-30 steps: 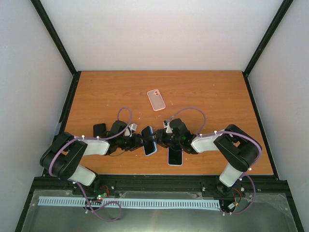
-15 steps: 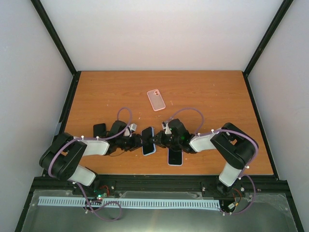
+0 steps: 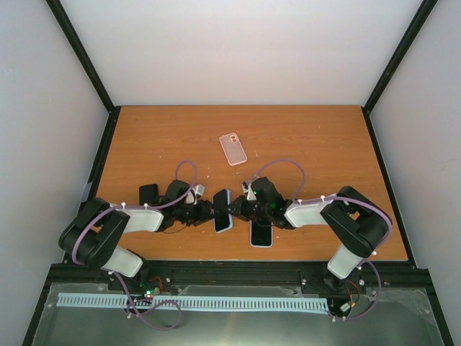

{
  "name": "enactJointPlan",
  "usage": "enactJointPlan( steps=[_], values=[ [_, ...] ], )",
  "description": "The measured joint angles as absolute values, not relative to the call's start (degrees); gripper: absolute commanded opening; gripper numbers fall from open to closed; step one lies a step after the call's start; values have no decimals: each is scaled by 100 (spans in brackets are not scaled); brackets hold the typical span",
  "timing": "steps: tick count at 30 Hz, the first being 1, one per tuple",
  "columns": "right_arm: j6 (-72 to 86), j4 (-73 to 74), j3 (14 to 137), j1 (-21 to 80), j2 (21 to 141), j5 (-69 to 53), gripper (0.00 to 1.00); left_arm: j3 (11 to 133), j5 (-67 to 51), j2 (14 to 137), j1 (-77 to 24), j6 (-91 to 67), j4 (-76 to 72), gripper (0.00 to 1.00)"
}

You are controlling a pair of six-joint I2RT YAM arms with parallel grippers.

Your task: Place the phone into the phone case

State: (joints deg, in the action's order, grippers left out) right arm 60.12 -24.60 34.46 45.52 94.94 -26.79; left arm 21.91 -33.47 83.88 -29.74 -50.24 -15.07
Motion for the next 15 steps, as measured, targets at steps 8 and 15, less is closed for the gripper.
enactJointPlan(
  steps=[8, 15],
  values=[
    [5887, -2287, 3341, 4552, 9201, -2482, 5, 2189, -3339, 8187, -2989, -5118, -1319, 61],
    [5752, -2324, 2799, 4552, 7865, -2137, 4, 2027, -3555, 7177, -2991, -5349, -1334, 67]
  ],
)
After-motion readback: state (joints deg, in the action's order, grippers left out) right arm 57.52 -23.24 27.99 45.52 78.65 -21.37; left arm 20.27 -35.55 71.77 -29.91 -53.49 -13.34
